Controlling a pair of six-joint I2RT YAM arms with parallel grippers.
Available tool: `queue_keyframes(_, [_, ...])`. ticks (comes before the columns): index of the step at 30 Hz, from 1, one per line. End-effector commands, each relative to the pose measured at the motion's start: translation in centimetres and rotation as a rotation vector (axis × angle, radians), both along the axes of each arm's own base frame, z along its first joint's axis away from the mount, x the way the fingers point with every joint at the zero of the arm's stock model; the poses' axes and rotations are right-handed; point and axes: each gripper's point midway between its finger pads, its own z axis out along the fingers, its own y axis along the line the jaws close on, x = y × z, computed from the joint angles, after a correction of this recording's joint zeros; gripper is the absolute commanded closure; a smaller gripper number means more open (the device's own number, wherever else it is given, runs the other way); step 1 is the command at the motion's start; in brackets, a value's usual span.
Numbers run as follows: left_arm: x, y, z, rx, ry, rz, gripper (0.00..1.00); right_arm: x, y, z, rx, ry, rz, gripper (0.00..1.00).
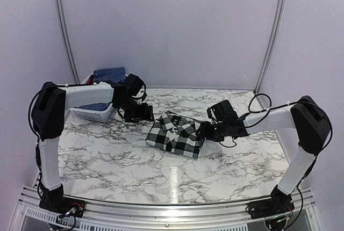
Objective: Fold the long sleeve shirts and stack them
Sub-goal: Adjust the square-folded shirt at the center of the board.
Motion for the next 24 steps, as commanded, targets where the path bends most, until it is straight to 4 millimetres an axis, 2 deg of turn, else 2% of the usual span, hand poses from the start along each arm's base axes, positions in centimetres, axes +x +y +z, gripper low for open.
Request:
queue_keyframes(1, [-0.9,-2.9,-1.2,-0.159,0.044,-0.093,0.17,0.1,-1.0,-1.4,-0.045,0.015,-0.044,0.46])
queue_keyframes(5, [-1.6,-4.1,-3.0,-0.239,0.087,-0.097,0.17,0.4,0.0,-1.9,-0.016,0.014,-0.004,0.5])
queue_keyframes(9, [-2.5,-5.4,-3.7,-0.315,0.104,-0.086,0.22,0.9,0.2,-2.4,-0.017,0.011,0.018,0.66])
queue_keyframes(11, [-3.3,-6.1,-3.7,-0.328,0.106,-0.079,0.27,1.2,0.2,-2.6,-0.006,0.007,0.035,0.71])
queue_keyframes(14, [-4.3,-6.5,-2.8,-0.336,0.091,-0.036,0.39,1.8,0.6,-2.6,0.001,-0.003,0.085,0.78])
queue_keyframes(18, [-5.9,-6.9,0.3,-0.326,0.02,0.007,0.53,2.8,1.9,-2.1,0.003,-0.028,0.154,0.83])
queue_keyframes(20, [-6.4,-6.5,1.8,-0.3,-0.026,0.04,0.56,2.8,2.1,-1.6,0.005,-0.036,0.171,0.84])
queue_keyframes(22, [-7.2,-6.3,2.4,-0.268,-0.048,0.062,0.58,2.8,1.9,-1.2,-0.004,-0.05,0.177,0.84])
queue_keyframes(24, [-7.7,-5.3,1.5,-0.202,-0.039,0.091,0.54,2.9,0.9,-1.3,-0.022,-0.046,0.165,0.82])
